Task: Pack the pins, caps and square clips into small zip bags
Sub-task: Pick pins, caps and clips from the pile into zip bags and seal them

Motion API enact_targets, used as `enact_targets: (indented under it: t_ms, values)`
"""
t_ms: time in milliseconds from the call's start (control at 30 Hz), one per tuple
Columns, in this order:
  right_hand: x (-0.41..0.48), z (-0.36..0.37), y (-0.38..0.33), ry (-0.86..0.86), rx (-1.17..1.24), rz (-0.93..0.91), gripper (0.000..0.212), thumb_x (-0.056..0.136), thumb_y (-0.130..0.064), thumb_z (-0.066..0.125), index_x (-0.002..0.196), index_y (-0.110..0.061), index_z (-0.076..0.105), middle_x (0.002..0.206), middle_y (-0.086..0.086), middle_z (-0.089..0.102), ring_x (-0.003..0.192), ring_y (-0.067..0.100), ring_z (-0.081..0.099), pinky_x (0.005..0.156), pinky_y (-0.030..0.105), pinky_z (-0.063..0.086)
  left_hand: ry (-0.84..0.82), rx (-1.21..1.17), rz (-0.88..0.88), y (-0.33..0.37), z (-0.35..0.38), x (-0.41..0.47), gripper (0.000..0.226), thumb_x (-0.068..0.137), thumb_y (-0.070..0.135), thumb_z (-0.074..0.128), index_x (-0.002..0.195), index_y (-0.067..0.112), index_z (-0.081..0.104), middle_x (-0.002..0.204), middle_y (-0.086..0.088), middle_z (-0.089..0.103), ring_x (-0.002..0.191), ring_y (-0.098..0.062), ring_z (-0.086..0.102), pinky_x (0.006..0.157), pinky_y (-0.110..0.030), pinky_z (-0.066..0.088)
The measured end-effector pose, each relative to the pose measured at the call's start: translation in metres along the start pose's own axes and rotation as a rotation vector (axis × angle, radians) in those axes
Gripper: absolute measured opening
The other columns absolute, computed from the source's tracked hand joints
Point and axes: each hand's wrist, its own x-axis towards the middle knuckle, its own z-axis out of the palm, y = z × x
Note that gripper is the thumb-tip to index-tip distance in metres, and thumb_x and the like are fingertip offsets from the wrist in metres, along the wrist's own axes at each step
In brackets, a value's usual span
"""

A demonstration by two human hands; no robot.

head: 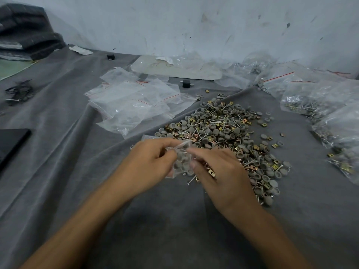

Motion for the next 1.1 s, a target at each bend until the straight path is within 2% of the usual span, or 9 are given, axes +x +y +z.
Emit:
enact_targets:
  t_ms: [100,167,333,500,700,833,967,1100]
  values:
    - [0.005,-0.009,0.008,0.051,0.039,0.070,0.018,0.100,-0.021,0.061,0.116,-0.023,0.068,0.103,-0.011,0.071,0.097,0.011,0.061,0.083,0.028,0.048,0.031,-0.010,-0.034,0.000,-0.003,0.000,0.033,0.085,0.039,0.044,0.103,0.047,0.070,0.059,0.008,0.070,0.050,0.000,0.059,0.052,-0.014,0.041]
    - [0.007,-0.015,0.015,0.070,-0.048,0.112,0.014,0.098,-0.020,0.062,0.111,-0.022,0.068,0.100,-0.011,0.070,0.097,0.014,0.060,0.082,0.030,0.047,0.049,-0.016,-0.056,0.000,-0.004,0.000,0.031,0.085,0.040,0.044,0.102,0.047,0.069,0.060,0.008,0.070,0.049,0.001,0.057,0.052,-0.013,0.041]
    - [0.008,-0.014,0.022,-0.098,-0.305,0.162,0.023,0.096,-0.030,0.060,0.116,-0.023,0.072,0.110,-0.002,0.067,0.104,0.023,0.051,0.089,0.037,0.038,0.050,-0.010,-0.054,0.001,-0.005,0.000,0.034,0.089,0.037,0.046,0.113,0.040,0.070,0.061,0.006,0.071,0.046,0.001,0.055,0.050,-0.013,0.041]
    - [0.009,-0.006,0.016,-0.218,-0.350,0.163,0.022,0.095,-0.032,0.064,0.115,-0.027,0.071,0.114,-0.003,0.066,0.106,0.025,0.050,0.094,0.043,0.041,0.041,0.032,-0.033,0.000,-0.005,-0.001,0.031,0.100,0.022,0.051,0.119,0.037,0.070,0.061,0.007,0.071,0.046,0.002,0.054,0.050,-0.013,0.041]
    - [0.009,-0.005,0.014,-0.204,-0.306,0.193,0.006,0.094,-0.028,0.065,0.101,-0.027,0.064,0.105,-0.008,0.066,0.101,0.021,0.049,0.090,0.039,0.039,0.027,-0.003,-0.037,0.001,-0.005,-0.001,0.035,0.088,0.037,0.044,0.113,0.044,0.067,0.061,0.008,0.071,0.046,0.001,0.054,0.050,-0.012,0.041]
    - [0.008,-0.007,0.014,-0.088,-0.199,0.178,0.005,0.093,-0.026,0.064,0.098,-0.027,0.062,0.092,-0.015,0.061,0.095,0.015,0.047,0.086,0.037,0.041,0.028,-0.012,-0.040,-0.001,-0.004,0.001,0.033,0.086,0.037,0.045,0.108,0.047,0.067,0.060,0.008,0.071,0.050,0.000,0.058,0.053,-0.013,0.042]
    - [0.008,-0.009,0.010,0.036,-0.029,0.140,0.007,0.095,-0.025,0.062,0.101,-0.027,0.062,0.091,-0.022,0.057,0.096,0.007,0.049,0.081,0.023,0.041,0.025,-0.016,-0.039,-0.002,-0.003,0.001,0.034,0.088,0.037,0.045,0.110,0.043,0.070,0.061,0.008,0.071,0.052,0.000,0.060,0.052,-0.013,0.042]
    - [0.007,-0.007,0.000,0.086,0.122,0.061,0.009,0.095,-0.023,0.064,0.102,-0.027,0.061,0.096,-0.024,0.059,0.096,0.004,0.057,0.082,0.012,0.042,0.013,0.008,-0.031,0.000,-0.002,0.000,0.034,0.088,0.035,0.045,0.108,0.044,0.070,0.061,0.010,0.071,0.054,-0.002,0.062,0.057,-0.023,0.045]
